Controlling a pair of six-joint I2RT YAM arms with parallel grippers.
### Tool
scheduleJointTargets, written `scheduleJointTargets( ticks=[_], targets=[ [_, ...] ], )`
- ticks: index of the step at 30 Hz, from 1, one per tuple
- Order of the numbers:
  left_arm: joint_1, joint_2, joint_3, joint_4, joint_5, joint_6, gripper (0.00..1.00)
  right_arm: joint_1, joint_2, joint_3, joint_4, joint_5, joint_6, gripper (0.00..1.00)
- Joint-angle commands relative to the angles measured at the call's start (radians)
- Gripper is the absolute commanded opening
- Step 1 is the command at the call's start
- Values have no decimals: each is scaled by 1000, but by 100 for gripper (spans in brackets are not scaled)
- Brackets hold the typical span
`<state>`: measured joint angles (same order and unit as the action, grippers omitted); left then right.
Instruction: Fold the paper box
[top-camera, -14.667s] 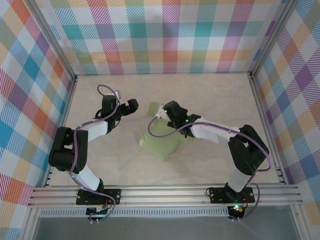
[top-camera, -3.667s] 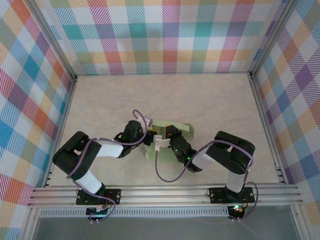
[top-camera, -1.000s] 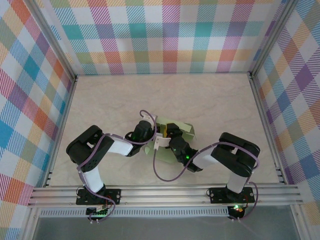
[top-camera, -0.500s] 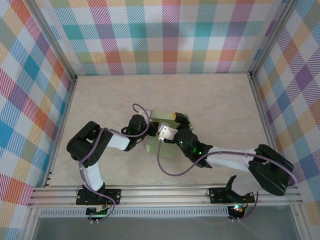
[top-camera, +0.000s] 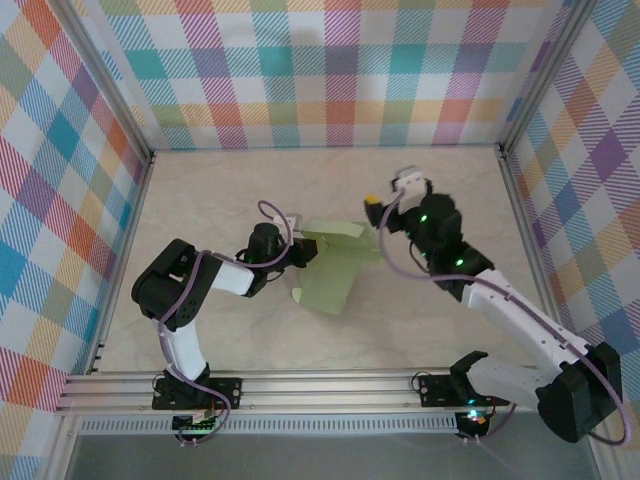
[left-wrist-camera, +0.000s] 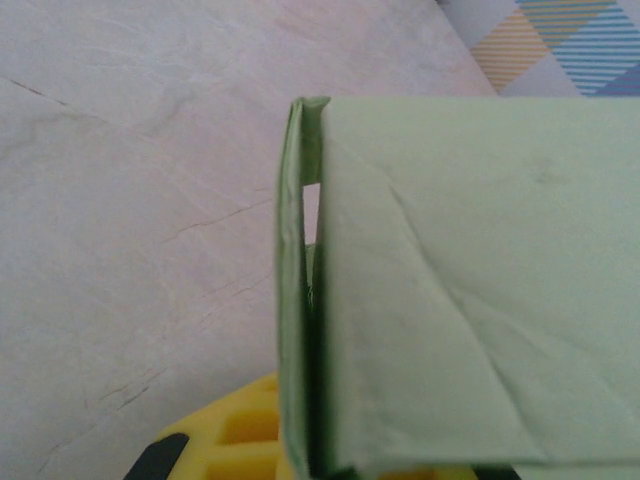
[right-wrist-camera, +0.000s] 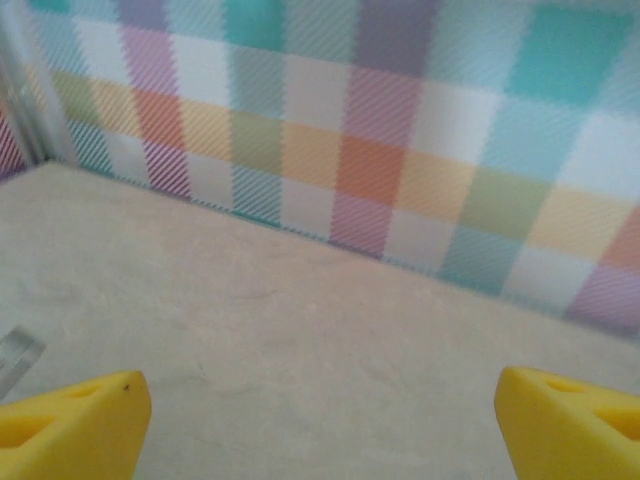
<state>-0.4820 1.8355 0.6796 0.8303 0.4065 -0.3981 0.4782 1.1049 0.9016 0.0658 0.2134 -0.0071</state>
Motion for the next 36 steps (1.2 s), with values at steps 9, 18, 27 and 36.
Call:
scheduleJointTargets(
  ticks=[9, 18, 27, 36],
  targets=[
    [4, -19, 46, 103, 259, 81, 0, -283, 394, 134, -101, -854, 640, 74],
    [1, -10, 72, 113, 285, 51, 0, -192, 525, 63, 84, -926, 723, 55],
    [1, -2, 92, 88, 236, 14, 0, -104, 595, 33, 186, -960, 797, 43],
    [1, 25, 118, 47, 131, -72, 0, -39, 609, -23, 246, -916, 836, 38]
  ],
)
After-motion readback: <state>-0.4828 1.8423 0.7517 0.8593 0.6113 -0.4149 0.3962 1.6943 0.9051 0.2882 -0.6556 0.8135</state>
